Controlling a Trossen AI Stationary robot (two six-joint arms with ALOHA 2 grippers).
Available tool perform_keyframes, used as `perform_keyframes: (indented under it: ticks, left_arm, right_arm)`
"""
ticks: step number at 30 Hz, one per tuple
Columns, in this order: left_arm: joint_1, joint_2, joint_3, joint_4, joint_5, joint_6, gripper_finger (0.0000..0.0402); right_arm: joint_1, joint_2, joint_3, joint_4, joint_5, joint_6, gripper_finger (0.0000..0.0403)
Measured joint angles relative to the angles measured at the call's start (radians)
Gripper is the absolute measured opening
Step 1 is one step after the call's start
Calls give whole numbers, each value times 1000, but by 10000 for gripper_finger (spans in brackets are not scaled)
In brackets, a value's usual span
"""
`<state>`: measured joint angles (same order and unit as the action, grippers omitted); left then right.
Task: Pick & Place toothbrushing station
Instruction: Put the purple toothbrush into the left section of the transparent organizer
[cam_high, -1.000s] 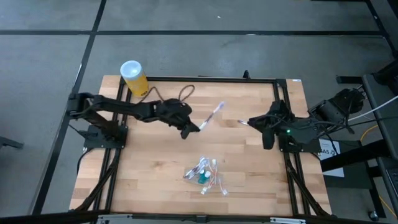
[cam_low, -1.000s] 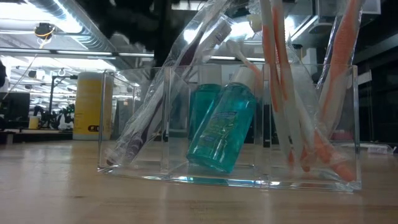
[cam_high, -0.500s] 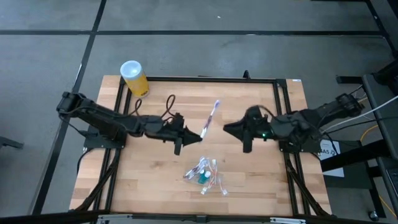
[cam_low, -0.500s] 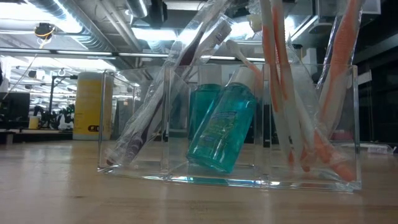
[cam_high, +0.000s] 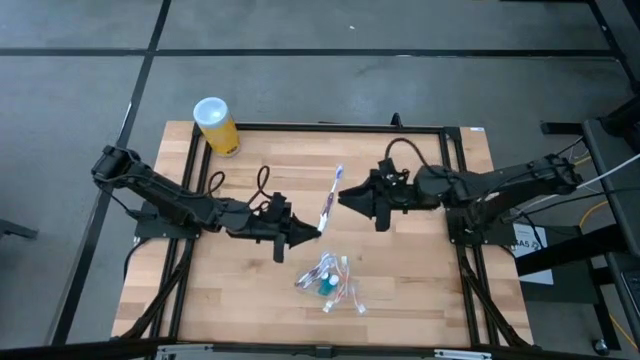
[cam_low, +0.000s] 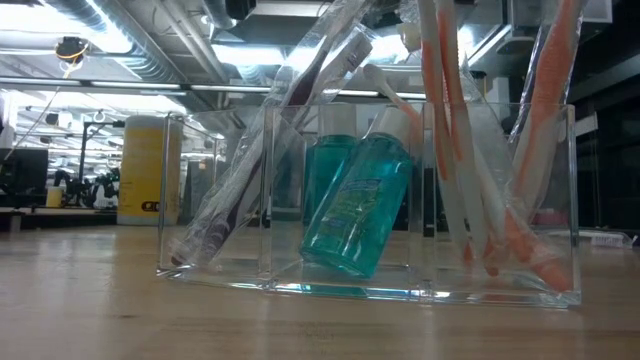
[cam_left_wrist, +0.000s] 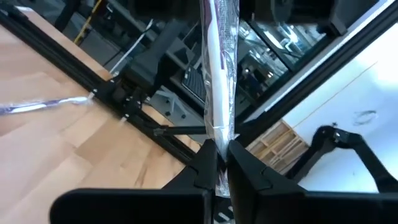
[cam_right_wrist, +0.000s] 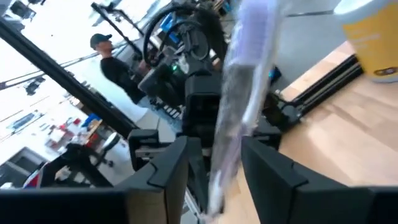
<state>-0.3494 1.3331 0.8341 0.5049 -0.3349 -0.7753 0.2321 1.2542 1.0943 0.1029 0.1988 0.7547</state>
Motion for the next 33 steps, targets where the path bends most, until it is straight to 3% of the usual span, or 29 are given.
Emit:
perform_keyframes:
  ticks: [6,25,28,33]
  left_arm:
    - [-27,0,0,2,-24,-1,12]
    - [-107,33,0,32,-85,-35,12]
    - [-107,65,0,79,-84,-39,13]
    - [-109,84,1,122,-102,-34,32]
  right_arm:
    - [-22,63,0,128,-39,-5,144]
    - [-76,116,0,256,-101,-24,132]
    - [-75,120,0,249,-124,-30,104]
    - [-49,126,0,265,-124,-92,17]
